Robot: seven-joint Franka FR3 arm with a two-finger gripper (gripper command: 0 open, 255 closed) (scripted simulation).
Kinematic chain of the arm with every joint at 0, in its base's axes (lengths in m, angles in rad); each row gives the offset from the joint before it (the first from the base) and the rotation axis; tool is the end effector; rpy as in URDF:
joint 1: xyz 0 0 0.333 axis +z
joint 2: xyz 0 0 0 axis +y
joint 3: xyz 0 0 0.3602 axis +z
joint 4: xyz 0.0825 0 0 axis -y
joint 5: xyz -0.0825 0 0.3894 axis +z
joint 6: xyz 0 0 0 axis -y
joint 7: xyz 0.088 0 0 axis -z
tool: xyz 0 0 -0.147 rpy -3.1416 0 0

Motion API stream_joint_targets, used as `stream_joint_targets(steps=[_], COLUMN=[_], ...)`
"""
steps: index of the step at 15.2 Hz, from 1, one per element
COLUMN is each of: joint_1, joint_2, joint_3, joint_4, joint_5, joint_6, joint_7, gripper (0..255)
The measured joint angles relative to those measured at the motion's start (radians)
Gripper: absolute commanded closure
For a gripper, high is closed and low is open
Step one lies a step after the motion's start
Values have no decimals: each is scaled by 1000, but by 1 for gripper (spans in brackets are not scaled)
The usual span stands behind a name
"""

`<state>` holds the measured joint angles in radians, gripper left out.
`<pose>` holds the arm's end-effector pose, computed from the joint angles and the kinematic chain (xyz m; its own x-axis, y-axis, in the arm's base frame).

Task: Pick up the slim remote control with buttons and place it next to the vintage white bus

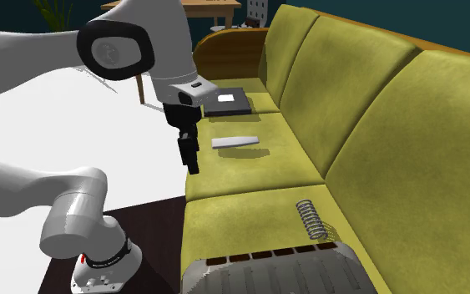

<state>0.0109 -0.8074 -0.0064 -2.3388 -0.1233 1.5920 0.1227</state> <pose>0.2795 -0.0173 0.5990 0.9908 -0.1128 0.0744 -0.1206 -0.9866 0.1100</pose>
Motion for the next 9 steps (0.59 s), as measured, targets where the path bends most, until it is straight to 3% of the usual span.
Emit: stream_joint_targets(steps=[9], joint_1=[42], joint_2=[147], joint_3=[102], joint_4=[0], joint_5=[81], joint_6=[123], joint_7=[129], gripper=[0])
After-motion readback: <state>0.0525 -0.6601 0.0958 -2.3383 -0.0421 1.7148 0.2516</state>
